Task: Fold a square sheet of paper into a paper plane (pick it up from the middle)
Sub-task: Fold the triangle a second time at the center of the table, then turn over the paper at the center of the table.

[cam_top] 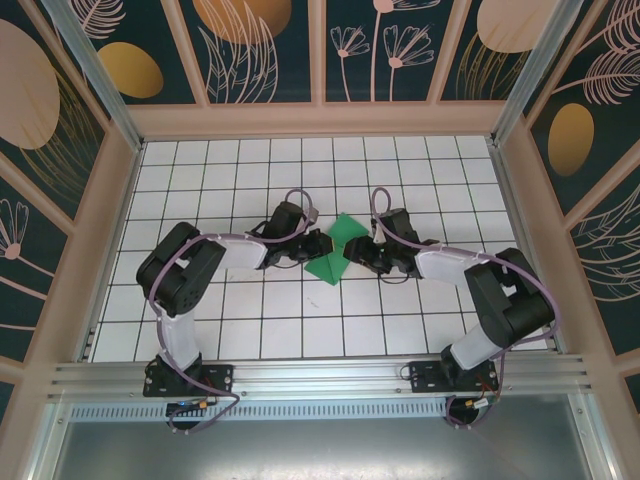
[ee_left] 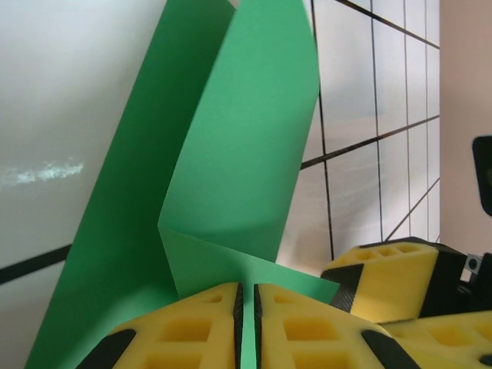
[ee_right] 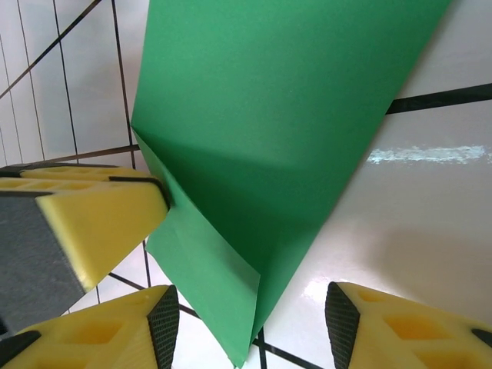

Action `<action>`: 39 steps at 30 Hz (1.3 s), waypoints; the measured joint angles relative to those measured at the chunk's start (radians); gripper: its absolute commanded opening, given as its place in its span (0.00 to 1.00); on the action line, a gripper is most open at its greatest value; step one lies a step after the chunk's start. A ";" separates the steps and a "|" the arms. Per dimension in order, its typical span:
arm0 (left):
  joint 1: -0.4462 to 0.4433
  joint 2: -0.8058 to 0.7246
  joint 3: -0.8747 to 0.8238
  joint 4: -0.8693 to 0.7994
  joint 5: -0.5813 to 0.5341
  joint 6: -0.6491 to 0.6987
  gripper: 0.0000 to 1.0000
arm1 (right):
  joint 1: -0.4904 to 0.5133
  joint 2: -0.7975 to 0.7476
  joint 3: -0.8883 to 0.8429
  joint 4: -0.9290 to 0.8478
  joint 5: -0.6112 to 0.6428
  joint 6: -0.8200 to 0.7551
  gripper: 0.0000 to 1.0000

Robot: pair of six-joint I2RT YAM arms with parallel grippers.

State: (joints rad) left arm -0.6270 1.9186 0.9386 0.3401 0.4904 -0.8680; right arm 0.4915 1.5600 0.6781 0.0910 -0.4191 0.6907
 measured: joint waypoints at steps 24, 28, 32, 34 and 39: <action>-0.001 0.047 0.004 -0.013 -0.004 0.000 0.15 | -0.008 0.084 0.009 0.038 -0.026 0.023 0.49; -0.001 0.047 0.004 -0.008 -0.003 -0.001 0.15 | -0.008 0.085 0.009 0.041 -0.026 0.023 0.48; -0.002 0.047 0.004 -0.007 -0.003 -0.001 0.16 | -0.002 0.108 0.022 0.062 -0.032 0.027 0.45; -0.002 0.047 0.003 -0.005 -0.003 -0.002 0.15 | -0.001 0.114 0.027 0.071 -0.035 0.030 0.44; -0.002 0.047 0.000 0.001 -0.003 -0.002 0.15 | 0.001 0.130 0.038 0.087 -0.039 0.031 0.44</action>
State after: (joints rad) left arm -0.6285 1.9652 0.9382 0.3412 0.4873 -0.8703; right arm 0.4927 1.6897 0.7158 0.1780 -0.4576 0.7212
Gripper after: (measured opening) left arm 0.154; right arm 0.441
